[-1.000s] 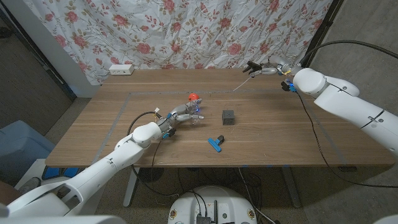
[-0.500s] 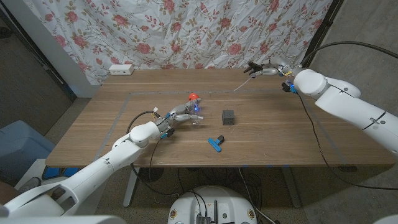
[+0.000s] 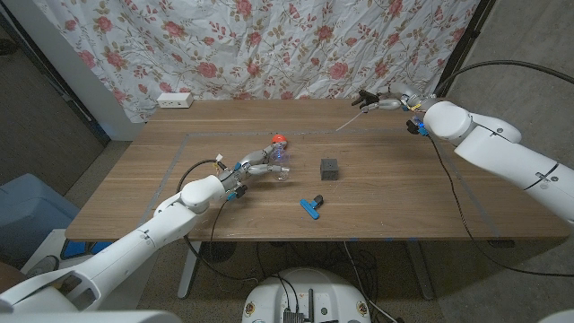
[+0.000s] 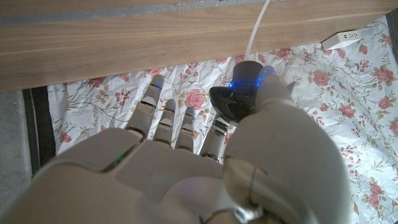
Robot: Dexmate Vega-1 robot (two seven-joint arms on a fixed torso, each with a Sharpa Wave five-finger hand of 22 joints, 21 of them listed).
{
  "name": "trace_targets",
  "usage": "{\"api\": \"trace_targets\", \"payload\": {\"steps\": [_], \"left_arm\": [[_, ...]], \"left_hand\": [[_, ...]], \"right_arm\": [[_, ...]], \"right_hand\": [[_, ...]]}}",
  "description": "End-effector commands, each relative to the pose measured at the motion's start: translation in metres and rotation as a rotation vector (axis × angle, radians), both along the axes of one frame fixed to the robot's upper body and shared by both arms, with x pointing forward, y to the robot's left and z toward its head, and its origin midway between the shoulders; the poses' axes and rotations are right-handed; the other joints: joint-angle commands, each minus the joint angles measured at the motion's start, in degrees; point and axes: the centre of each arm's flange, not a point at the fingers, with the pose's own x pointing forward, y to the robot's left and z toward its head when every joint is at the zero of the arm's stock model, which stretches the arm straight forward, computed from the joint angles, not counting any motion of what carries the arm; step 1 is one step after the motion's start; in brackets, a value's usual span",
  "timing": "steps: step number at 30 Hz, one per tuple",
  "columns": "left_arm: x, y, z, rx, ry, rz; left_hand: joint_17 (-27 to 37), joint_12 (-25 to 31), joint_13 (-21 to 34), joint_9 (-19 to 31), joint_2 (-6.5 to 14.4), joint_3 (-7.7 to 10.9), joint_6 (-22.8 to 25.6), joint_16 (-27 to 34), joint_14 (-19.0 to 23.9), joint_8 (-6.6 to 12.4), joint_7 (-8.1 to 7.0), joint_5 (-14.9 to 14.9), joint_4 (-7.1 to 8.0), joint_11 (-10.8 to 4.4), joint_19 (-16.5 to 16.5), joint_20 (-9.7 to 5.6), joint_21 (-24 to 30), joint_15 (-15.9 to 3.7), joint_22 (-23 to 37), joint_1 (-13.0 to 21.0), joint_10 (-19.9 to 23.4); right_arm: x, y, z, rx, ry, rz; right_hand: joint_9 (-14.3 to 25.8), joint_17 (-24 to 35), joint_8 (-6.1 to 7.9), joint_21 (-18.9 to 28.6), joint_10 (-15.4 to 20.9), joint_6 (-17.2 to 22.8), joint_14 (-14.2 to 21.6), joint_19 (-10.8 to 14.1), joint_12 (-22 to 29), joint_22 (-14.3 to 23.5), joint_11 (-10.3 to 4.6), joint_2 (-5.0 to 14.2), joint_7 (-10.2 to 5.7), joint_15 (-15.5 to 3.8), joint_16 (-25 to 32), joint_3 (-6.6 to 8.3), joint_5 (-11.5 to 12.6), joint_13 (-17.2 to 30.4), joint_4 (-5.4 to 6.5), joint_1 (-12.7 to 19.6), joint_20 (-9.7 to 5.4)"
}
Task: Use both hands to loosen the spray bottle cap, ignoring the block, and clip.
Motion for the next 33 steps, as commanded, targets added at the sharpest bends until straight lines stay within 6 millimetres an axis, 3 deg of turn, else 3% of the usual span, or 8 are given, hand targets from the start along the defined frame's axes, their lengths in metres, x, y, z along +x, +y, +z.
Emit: {"api": "trace_targets", "payload": {"steps": [1, 11, 33], "left_arm": [[-0.010, 0.012, 0.000, -0.005, -0.025, 0.017], [-0.019, 0.026, 0.003, -0.014, -0.042, 0.032], [-0.038, 0.052, 0.008, -0.086, -0.069, 0.060]], "left_hand": [[0.17, 0.39, 0.11, 0.14, 0.22, -0.20, -0.14, 0.38, -0.52, 0.22, -0.04, 0.15, -0.06, 0.22, -0.41, -1.45, 0.28, 0.01, 0.04, -0.47, -0.17], [0.15, 0.87, 0.08, 0.14, 0.66, -0.33, 0.73, 0.84, 0.60, 0.71, 0.03, 0.17, 0.09, -0.18, 0.64, -1.49, 0.82, -0.21, 0.03, -0.97, 0.82], [0.13, 1.10, 0.04, 0.11, 2.42, -0.81, 2.27, 1.01, 1.75, 0.92, 0.72, 0.00, 1.41, -0.15, 1.69, -1.12, 1.08, -0.10, 0.03, -3.94, 1.73]], "right_arm": [[-0.005, -0.001, -0.003, 0.007, -0.007, -0.012], [-0.003, -0.005, -0.016, 0.036, -0.011, -0.037], [0.025, -0.006, -0.038, 0.062, -0.006, -0.029]], "right_hand": [[0.06, 0.10, 0.41, -0.14, 0.10, 0.17, 0.35, -0.29, -0.09, 0.22, 0.04, 0.66, -0.29, -0.32, 0.33, 0.23, 0.24, 0.05, 0.02, -0.06, -0.07], [0.00, 0.10, 0.46, -0.15, 0.27, 0.08, 0.33, -0.42, -0.03, 0.22, 0.10, 0.71, -0.27, -0.41, 0.31, 0.21, 0.30, 0.05, 0.01, -0.02, -0.05], [0.24, 0.11, 0.98, -0.05, 0.78, 0.25, 0.38, -0.31, 0.09, 0.22, -0.12, 0.80, -0.28, -0.57, 0.31, 0.14, 0.41, 0.05, 0.02, -0.01, -0.74]]}}
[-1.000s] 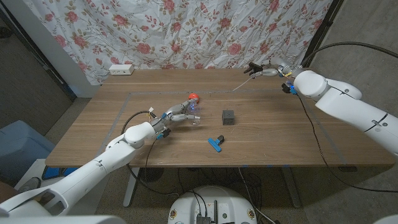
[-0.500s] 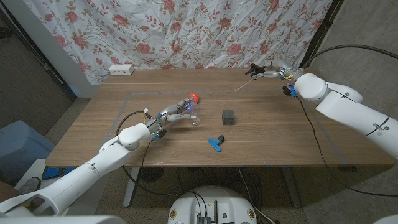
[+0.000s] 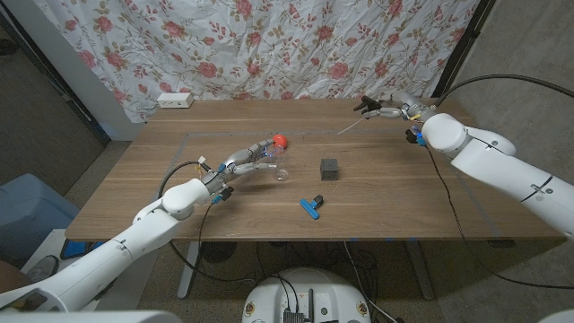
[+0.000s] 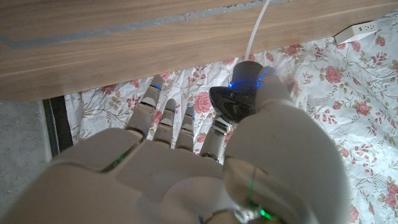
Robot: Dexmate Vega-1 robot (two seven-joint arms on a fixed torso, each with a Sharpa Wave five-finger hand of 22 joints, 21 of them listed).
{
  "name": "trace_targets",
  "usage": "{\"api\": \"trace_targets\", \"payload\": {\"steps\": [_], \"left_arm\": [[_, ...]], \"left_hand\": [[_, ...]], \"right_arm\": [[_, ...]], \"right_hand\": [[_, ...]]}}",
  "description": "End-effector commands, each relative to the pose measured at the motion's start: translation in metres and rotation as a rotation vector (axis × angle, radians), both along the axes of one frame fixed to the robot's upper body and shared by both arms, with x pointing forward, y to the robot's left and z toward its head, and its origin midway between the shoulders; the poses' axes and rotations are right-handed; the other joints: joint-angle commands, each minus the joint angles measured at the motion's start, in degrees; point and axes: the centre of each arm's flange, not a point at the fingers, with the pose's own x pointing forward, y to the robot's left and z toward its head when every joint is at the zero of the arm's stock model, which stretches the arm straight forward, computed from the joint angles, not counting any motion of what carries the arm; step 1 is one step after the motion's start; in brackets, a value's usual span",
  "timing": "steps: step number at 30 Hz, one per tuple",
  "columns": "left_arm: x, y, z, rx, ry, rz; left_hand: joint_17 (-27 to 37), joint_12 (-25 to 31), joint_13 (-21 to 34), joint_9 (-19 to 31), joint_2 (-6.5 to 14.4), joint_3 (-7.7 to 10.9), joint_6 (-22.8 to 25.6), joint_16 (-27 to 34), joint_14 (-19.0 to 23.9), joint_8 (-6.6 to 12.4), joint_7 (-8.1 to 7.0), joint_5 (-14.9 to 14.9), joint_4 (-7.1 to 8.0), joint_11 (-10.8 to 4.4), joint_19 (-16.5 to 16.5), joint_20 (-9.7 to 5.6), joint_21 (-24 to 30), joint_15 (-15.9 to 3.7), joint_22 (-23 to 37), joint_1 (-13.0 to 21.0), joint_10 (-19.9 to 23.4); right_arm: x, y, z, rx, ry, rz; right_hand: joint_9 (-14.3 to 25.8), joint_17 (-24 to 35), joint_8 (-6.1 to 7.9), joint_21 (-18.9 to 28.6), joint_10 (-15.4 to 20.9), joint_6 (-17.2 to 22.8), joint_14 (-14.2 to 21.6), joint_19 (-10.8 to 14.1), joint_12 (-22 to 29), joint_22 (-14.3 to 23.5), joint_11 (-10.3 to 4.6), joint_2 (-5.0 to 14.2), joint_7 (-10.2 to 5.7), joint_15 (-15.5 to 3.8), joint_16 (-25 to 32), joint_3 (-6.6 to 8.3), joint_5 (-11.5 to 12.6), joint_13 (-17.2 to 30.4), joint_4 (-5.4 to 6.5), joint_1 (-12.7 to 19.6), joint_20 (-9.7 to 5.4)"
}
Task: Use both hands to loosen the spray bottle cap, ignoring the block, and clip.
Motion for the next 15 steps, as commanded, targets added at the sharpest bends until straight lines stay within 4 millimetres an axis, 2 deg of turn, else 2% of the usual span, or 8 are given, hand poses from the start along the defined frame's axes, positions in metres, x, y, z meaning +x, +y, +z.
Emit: {"api": "trace_targets", "payload": {"steps": [1, 8, 15], "left_arm": [[-0.011, 0.015, 0.005, -0.057, -0.020, 0.010], [-0.014, 0.021, 0.005, -0.138, -0.030, 0.003], [-0.016, 0.025, 0.003, -0.211, -0.035, -0.002]], "left_hand": [[0.13, 0.17, 0.03, 0.11, 0.16, -0.05, 0.31, 0.34, 0.33, 0.01, 0.25, -0.01, 0.44, 0.05, 0.47, -1.29, 0.40, 0.17, 0.03, -0.79, 0.44], [0.12, 0.23, 0.02, 0.11, 0.77, -0.19, 0.94, 0.38, 0.75, 0.03, 0.97, -0.04, 0.86, 0.35, 0.77, -0.96, 0.44, 0.44, 0.04, -1.84, 0.77], [0.12, 0.29, 0.01, 0.11, 1.27, -0.35, 1.45, 0.42, 1.17, 0.00, 0.96, -0.06, 1.23, 0.38, 1.05, -0.88, 0.47, 0.37, 0.05, -2.86, 1.09]], "right_arm": [[0.015, -0.002, -0.010, 0.004, -0.002, 0.005], [0.028, -0.007, -0.018, 0.027, 0.001, 0.026], [0.040, -0.011, -0.028, 0.038, 0.015, 0.037]], "right_hand": [[0.36, 0.11, 0.74, -0.06, 0.45, 0.33, 0.08, 0.09, 0.08, 0.21, 0.20, 0.57, -0.37, -0.22, 0.31, 0.13, 0.42, 0.05, 0.02, 0.23, -0.28], [0.53, 0.10, 0.96, -0.04, 0.36, 0.33, -0.11, 0.11, 0.01, 0.21, 0.22, 0.49, -0.50, -0.03, 0.21, 0.02, 0.40, 0.05, 0.06, 0.10, -0.34], [0.67, 0.11, 1.07, 0.12, 0.34, 0.15, -0.35, 0.56, -0.02, 0.21, 0.28, 0.44, -0.45, -0.23, 0.11, -0.07, 0.37, 0.05, 0.11, -0.03, -0.44]]}}
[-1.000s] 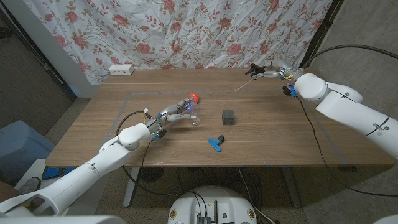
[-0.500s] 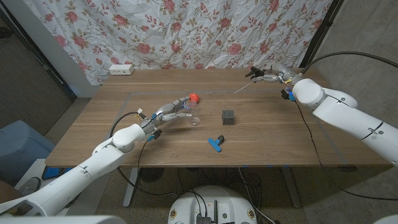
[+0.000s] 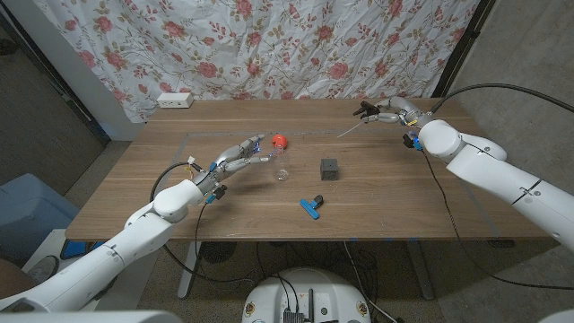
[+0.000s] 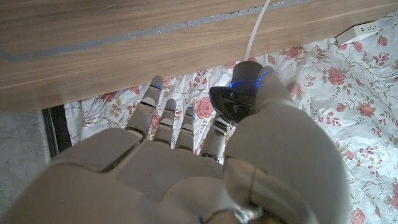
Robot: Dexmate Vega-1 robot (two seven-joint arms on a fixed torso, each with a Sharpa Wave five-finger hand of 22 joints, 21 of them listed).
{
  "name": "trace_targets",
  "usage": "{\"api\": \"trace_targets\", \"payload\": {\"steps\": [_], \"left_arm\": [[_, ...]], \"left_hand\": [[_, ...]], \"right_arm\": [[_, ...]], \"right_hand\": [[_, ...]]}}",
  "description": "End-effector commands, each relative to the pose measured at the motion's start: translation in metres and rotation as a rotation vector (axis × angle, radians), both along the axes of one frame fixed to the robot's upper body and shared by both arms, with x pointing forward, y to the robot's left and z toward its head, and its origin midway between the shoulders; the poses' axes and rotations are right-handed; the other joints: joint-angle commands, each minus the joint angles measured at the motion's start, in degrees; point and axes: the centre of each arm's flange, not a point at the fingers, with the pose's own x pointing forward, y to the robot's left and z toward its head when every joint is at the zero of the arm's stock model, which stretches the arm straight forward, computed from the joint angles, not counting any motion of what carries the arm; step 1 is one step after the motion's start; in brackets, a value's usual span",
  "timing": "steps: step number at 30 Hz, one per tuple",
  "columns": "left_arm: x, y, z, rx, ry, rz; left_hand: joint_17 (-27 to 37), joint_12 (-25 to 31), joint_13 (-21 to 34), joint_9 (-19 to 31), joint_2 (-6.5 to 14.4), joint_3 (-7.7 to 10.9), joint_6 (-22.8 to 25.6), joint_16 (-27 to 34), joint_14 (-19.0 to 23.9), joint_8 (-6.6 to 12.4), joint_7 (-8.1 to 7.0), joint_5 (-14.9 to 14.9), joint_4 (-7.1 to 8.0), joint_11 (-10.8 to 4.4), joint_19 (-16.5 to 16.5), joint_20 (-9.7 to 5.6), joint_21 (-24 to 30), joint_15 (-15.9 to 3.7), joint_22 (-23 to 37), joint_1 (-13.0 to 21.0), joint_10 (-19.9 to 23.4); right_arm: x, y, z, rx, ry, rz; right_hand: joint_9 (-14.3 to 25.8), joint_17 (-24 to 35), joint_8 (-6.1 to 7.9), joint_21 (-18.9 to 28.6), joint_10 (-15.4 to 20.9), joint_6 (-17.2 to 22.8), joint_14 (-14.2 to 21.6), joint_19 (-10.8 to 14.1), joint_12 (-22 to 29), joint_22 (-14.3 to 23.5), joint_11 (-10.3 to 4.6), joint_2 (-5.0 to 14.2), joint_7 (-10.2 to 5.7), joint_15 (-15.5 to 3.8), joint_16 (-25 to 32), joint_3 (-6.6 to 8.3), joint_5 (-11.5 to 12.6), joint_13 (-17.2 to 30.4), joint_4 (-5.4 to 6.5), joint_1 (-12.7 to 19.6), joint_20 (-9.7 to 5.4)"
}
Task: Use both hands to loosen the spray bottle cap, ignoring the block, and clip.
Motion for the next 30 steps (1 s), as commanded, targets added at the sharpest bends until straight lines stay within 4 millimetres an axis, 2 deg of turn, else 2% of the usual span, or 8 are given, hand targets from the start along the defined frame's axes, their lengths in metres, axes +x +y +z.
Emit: {"api": "trace_targets", "payload": {"steps": [1, 6, 10, 18, 21, 23, 27, 30], "left_arm": [[-0.005, 0.010, -0.001, -0.118, -0.014, -0.005], [-0.007, 0.014, -0.001, -0.140, -0.020, 0.008], [-0.006, 0.016, -0.004, -0.176, -0.010, 0.000], [-0.003, 0.023, -0.004, -0.192, -0.003, 0.037], [-0.001, 0.025, -0.007, -0.213, 0.024, 0.046], [0.000, 0.027, -0.008, -0.215, 0.033, 0.056], [0.003, 0.030, -0.011, -0.239, 0.038, 0.080], [0.005, 0.032, -0.012, -0.248, 0.040, 0.096]], "left_hand": [[0.12, 0.30, 0.01, 0.11, 0.27, -0.04, 0.46, 0.41, 0.27, -0.02, 0.04, -0.06, 0.36, -0.11, 0.36, -0.71, 0.47, 0.13, 0.05, -0.76, 0.60], [0.11, 0.28, 0.00, 0.11, 0.70, -0.10, 0.54, 0.36, 0.40, -0.17, 0.39, -0.04, 0.56, 0.10, 0.44, -0.42, 0.43, 0.41, 0.05, -1.41, 0.68], [0.11, 0.36, 0.00, 0.11, 0.88, -0.13, 0.72, 0.37, 0.53, -0.18, 0.37, -0.04, 0.64, 0.14, 0.51, -0.43, 0.43, 0.36, 0.05, -1.70, 0.93], [0.12, 0.31, 0.00, 0.11, 1.26, -0.25, 0.97, 0.34, 0.65, -0.23, 0.31, -0.08, 0.91, 0.20, 0.58, -0.37, 0.42, 0.39, 0.06, -2.45, 0.95], [0.31, 0.50, 0.01, 0.15, 4.36, -0.65, 2.33, 0.47, 1.18, -0.25, 0.57, -0.07, 3.22, 0.15, 0.99, -0.09, 0.49, 0.32, 0.15, -6.71, 1.88], [0.33, 0.56, 0.00, 0.15, 5.44, -0.85, 2.82, 0.52, 1.46, -0.28, 0.61, 0.01, 4.02, 0.14, 1.25, 0.08, 0.55, 0.24, 0.16, -8.28, 2.26], [0.35, 0.58, -0.01, 0.11, 6.79, -1.09, 3.37, 0.63, 2.01, -0.39, 0.82, 0.12, 4.98, 0.16, 1.53, 0.18, 0.60, 0.18, 0.18, -10.18, 2.65], [0.18, 0.62, -0.02, 0.08, 7.31, -1.13, 3.81, 0.70, 2.78, -0.45, 0.89, 0.22, 5.06, 0.20, 2.30, -0.48, 0.81, 0.18, 0.18, -10.81, 3.01]], "right_arm": [[0.021, -0.006, -0.017, 0.022, 0.018, 0.019], [0.030, -0.007, -0.024, 0.032, 0.024, 0.030], [0.036, -0.006, -0.029, 0.030, 0.021, 0.038], [0.051, -0.005, -0.038, 0.047, 0.023, 0.067], [0.056, -0.004, -0.042, 0.063, 0.023, 0.080], [0.059, -0.004, -0.044, 0.062, 0.026, 0.079], [0.065, -0.003, -0.049, 0.068, 0.029, 0.079], [0.069, -0.003, -0.052, 0.065, 0.026, 0.083]], "right_hand": [[0.67, 0.11, 1.09, 0.11, 0.34, 0.14, -0.33, 0.31, -0.03, 0.21, 0.24, 0.44, -0.45, -0.20, 0.11, -0.09, 0.12, 0.05, 0.12, -0.05, -0.23], [0.78, 0.11, 1.21, -0.07, 0.40, 0.06, -0.32, -0.11, -0.02, 0.20, 0.13, 0.39, -0.45, -0.16, 0.10, -0.16, 0.08, 0.06, 0.15, -0.16, -0.72], [0.94, 0.13, 1.43, -0.42, 0.47, 0.06, -0.44, -1.17, -0.02, 0.20, 0.13, 0.35, -0.57, -0.22, 0.04, -0.27, 0.01, 0.06, 0.21, -0.33, -1.99], [1.09, 0.13, 1.57, -0.44, 0.48, -0.07, -0.66, -1.51, -0.04, 0.20, -0.01, 0.27, -0.95, -0.27, -0.07, -0.40, -0.08, 0.06, 0.27, -0.54, -2.28], [1.13, 0.13, 1.58, -0.40, 0.43, -0.19, -0.73, -1.50, -0.07, 0.20, -0.11, 0.26, -1.10, -0.32, -0.10, -0.43, -0.11, 0.06, 0.28, -0.59, -2.28], [1.18, 0.13, 1.62, -0.37, 0.44, -0.23, -0.72, -1.49, -0.07, 0.20, -0.14, 0.25, -1.06, -0.29, -0.10, -0.46, -0.13, 0.06, 0.29, -0.64, -2.27], [1.26, 0.14, 1.69, -0.31, 0.42, -0.32, -0.76, -1.48, -0.09, 0.20, -0.15, 0.20, -1.08, -0.28, -0.13, -0.52, -0.20, 0.06, 0.30, -0.73, -2.33], [1.31, 0.13, 1.75, -0.29, 0.39, -0.36, -0.82, -1.52, -0.11, 0.20, -0.18, 0.12, -1.07, -0.38, -0.16, -0.59, -0.26, 0.06, 0.31, -0.82, -2.59]]}}
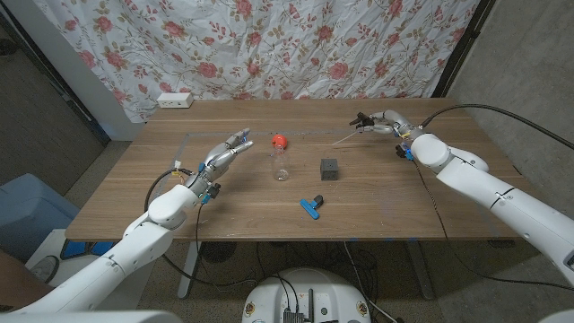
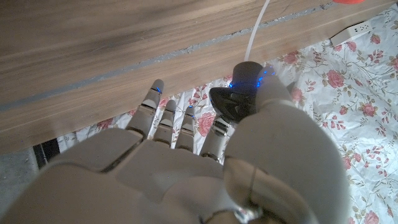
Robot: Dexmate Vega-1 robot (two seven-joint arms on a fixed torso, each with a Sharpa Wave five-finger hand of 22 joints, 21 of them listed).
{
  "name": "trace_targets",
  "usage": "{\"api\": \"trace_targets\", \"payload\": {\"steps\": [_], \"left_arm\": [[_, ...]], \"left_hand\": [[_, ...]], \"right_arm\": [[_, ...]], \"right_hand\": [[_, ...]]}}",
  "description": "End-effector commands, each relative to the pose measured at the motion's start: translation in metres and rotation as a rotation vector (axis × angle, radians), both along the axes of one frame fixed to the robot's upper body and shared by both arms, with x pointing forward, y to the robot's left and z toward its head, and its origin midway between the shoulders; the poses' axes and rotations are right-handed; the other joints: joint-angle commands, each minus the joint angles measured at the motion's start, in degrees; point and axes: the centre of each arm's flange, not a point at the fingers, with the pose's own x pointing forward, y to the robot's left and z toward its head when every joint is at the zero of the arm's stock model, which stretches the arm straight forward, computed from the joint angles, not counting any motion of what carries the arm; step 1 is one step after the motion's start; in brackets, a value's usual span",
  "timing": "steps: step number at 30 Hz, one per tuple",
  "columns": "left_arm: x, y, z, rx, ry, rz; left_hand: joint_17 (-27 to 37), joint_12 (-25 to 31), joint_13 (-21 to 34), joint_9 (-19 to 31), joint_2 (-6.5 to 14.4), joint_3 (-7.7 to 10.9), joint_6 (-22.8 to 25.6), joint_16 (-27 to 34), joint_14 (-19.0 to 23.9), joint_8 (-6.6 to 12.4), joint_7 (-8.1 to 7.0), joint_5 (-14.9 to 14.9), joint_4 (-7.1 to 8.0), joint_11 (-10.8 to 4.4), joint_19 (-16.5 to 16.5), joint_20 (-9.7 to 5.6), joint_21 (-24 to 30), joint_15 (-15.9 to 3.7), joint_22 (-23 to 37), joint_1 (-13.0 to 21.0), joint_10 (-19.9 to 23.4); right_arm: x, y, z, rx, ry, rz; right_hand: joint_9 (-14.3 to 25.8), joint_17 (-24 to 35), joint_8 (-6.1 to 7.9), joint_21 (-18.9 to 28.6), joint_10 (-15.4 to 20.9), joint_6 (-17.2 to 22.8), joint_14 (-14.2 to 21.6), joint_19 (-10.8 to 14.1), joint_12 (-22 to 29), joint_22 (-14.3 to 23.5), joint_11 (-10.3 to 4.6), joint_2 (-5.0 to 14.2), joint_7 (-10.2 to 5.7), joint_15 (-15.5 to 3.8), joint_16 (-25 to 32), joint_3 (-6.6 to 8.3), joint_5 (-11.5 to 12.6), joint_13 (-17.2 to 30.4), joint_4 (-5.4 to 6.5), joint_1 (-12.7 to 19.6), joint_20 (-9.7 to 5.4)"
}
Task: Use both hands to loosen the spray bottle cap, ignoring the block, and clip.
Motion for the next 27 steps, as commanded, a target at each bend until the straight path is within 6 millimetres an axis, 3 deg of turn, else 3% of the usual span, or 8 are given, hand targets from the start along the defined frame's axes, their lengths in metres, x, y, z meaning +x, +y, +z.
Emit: {"api": "trace_targets", "payload": {"steps": [1, 27], "left_arm": [[0.007, 0.010, -0.007, -0.054, 0.033, 0.057], [0.031, 0.016, -0.005, -0.163, 0.029, 0.113]], "left_hand": [[0.03, 0.26, -0.03, 0.08, 0.51, 0.12, 1.04, 0.31, 1.05, -0.08, 0.22, 0.24, 0.48, -0.08, 1.13, -0.50, 0.42, 0.09, 0.18, -1.15, 0.74], [-0.18, 0.38, -0.04, 0.04, 1.99, 0.43, 1.78, 0.01, 2.05, -0.40, 0.42, 0.46, 0.19, -0.12, 1.89, -0.89, 0.42, 0.07, 0.17, -2.23, 2.00]], "right_arm": [[0.019, 0.002, -0.015, 0.014, 0.004, 0.018], [0.049, -0.008, -0.035, 0.038, 0.039, 0.032]], "right_hand": [[1.31, 0.13, 0.88, 0.16, 0.42, 0.29, -0.09, 0.01, -0.10, 0.20, -0.21, -0.30, -0.47, -0.09, -0.16, -0.37, -0.27, 0.06, 0.07, -0.45, -0.46], [1.70, 0.09, 1.35, 0.10, -0.61, 0.02, -1.72, -0.80, -0.52, 0.20, -0.51, -0.81, -0.88, -0.09, -0.89, -0.64, -0.86, 0.06, -0.18, -0.36, -0.64]]}}
